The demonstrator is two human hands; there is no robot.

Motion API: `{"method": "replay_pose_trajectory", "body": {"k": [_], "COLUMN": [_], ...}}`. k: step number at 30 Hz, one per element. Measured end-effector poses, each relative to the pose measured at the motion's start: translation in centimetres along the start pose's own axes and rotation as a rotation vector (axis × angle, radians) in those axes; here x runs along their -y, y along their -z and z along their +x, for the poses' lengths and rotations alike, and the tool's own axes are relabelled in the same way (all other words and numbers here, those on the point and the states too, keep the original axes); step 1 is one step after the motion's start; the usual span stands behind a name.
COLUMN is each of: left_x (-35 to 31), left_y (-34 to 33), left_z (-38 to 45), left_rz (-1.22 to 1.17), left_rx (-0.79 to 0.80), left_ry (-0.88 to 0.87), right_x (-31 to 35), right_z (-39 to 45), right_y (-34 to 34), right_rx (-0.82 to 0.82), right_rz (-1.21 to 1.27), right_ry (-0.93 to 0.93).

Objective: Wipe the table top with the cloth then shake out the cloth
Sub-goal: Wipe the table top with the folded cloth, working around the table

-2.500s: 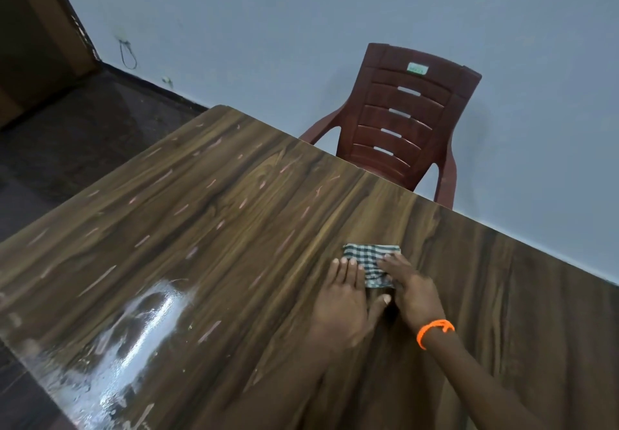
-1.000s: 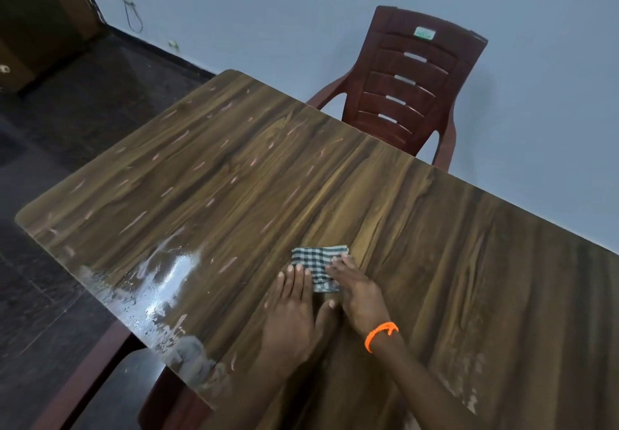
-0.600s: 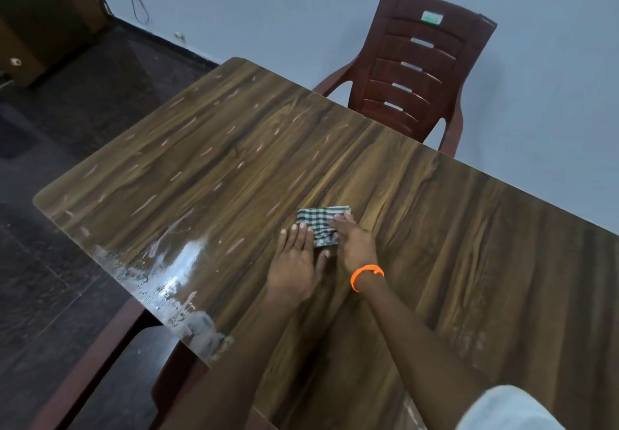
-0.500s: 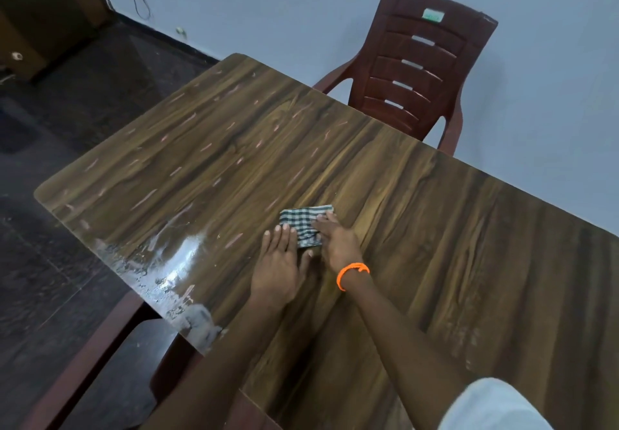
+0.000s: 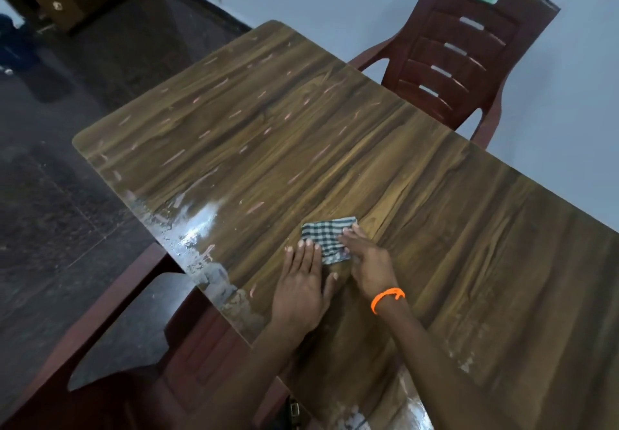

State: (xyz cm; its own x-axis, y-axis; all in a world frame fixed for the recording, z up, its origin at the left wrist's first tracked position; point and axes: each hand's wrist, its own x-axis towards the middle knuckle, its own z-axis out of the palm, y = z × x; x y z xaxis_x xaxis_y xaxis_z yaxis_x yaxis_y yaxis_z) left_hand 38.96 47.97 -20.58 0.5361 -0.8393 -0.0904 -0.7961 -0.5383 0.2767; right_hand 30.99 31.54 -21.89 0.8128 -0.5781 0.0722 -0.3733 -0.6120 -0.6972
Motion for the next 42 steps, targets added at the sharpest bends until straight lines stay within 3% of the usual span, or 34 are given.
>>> {"method": "replay_pose_trajectory", "body": {"k": [4,8,14,19,25,29,34,42], "left_x": [1.5,3.7,5.1,2.6,-1.3,0.7,6.1,5.9], "left_y": [0.8,1.3,0.7,0.6,0.0,0.1,1.1,1.2], "left_z": [1.4,0.6,-4.8,-10.6,-9.4,-6.6,-6.5,-14.0], "left_rz": [0.004,0.012,-0.05,0.001,-0.027,-0.044,0.084,0.147], "left_rx": [-0.033,-0.046,-0.113,-0.082,-0.019,-0.018,-0.031,0.03], "left_ry": [0.003,0.065,0.219,0.196,0.201,0.209,0.237,0.263], "right_x": [1.2,3.3,5.7,5.2,3.7,4.8,8.8,11.0], "right_z": [2.9,3.9,-0.5,-5.9,-6.9,-4.0,-1.6,-7.9], "right_y": [-1.5,-3.2,-6.4,-5.2,-3.5,-4.5,-7.6,-9.2], "right_rx": [-0.031,0.04,0.132,0.18,0.088,0.072,0.17,0.236], "right_rz": [0.016,0.007,0.01,0.007,-0.016,-0.035,-0.002,0.081], "right_ry": [-0.028,-0.014,0.115,0.22,0.149,0.074,0.164,0.175]}}
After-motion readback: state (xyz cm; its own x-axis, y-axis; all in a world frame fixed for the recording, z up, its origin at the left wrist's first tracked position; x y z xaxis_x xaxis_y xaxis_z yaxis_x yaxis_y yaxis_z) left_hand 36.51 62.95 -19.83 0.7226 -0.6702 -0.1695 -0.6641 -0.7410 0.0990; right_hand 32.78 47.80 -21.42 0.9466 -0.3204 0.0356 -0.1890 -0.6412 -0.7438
